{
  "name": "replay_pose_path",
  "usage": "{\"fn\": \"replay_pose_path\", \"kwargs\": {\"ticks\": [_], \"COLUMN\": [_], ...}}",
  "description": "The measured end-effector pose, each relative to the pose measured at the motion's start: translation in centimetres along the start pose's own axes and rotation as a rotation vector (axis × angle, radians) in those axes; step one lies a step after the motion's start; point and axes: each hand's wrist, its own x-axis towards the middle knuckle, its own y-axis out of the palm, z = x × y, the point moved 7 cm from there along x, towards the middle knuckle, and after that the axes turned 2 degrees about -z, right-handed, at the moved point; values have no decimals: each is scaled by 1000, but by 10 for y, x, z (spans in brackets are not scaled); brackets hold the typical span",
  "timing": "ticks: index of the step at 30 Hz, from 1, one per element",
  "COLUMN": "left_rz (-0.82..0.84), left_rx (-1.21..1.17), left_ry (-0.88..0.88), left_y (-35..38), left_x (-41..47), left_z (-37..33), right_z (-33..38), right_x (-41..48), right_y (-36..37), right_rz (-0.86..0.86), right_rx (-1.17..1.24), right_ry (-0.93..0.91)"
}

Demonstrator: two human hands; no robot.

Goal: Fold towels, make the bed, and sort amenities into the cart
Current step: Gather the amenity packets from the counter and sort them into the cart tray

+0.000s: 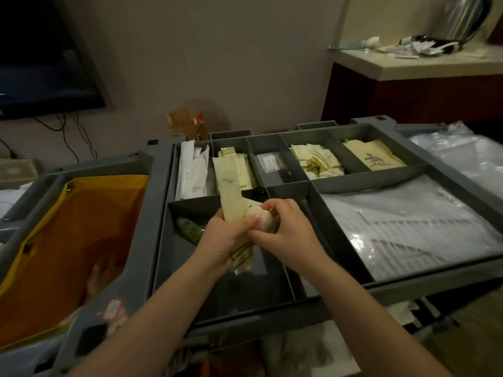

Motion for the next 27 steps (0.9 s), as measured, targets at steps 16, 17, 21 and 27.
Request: {"fn": "replay_pose_path", "kwargs": {"ticks": [16,17,21,27], "left_rz": [-318,-360,-418,-386], "left_rx": [-202,-233,-309,-295], "left_ry": [-76,-81,-91,-49], "left_y": [6,1,-7,-11], "left_x": [-23,-25,-33,-43], "left_z": [30,31,31,26], "right_z": [-56,-57,-63,-72], "right_x": [0,-3,-3,5], "right_y": [-58,-52,-29,-21], "right_rz": [403,452,554,357], "right_rx": [-399,-438,-512,-522], "right_ry": [61,63,118,53]}}
